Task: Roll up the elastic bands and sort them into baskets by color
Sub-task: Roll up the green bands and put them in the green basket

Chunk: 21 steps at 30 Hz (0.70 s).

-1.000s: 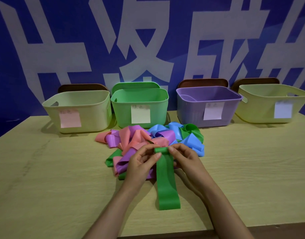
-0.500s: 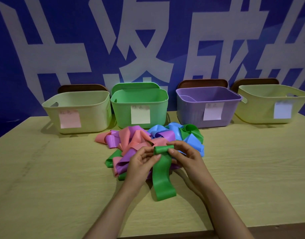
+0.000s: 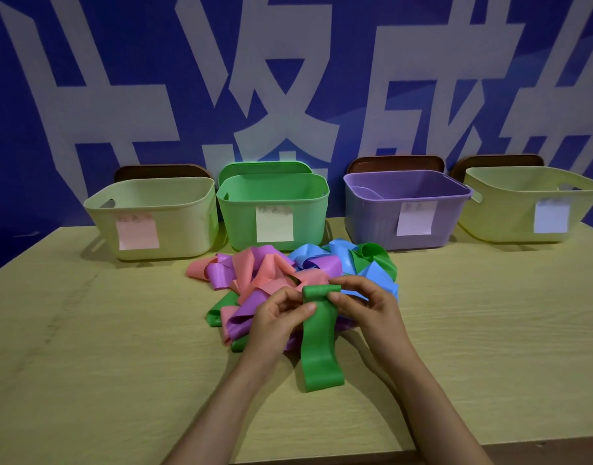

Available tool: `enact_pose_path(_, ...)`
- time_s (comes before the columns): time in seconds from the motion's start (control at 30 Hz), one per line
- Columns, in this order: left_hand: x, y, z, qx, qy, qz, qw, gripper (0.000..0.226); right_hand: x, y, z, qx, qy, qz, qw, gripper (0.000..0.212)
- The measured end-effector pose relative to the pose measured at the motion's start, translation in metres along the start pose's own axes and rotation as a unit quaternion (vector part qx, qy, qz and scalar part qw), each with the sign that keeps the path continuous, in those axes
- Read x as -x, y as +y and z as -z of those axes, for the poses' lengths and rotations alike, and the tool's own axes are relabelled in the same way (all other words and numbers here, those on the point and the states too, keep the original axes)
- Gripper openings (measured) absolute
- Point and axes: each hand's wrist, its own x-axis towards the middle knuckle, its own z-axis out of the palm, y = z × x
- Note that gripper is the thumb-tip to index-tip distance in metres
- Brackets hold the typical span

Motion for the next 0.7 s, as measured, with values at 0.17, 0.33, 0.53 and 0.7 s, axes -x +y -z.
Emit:
enact_pose_path(0.17,-0.0003,0.0010,0.0015,0.027,-0.012,0.007,1.000,0.024,-0.0006,-0.0002,0.0001,0.011,-0.015,0.003,1.000,0.019)
enact_pose_path(0.33,0.0000,0.0006,-0.0012,0.041,0.003,0.004,0.999,0.019,-0.0011,0.0018,0.0005,0.029,-0.013,0.008,0.999,0.021)
enact_pose_path(0.53,-0.0013,-0.0007,0.0002,0.012,0.023,-0.025,0.999,0.018,0.0010,0.0022,0.0013,0.011,-0.035,-0.021,0.999,0.028)
enact_pose_path(0.7,0.0021,0.0025,0.0003,-0.010,0.004,-0.049,0.999,0.028,-0.0020,0.0062,0.0010,0.010,-0.014,-0.040,0.999,0.018)
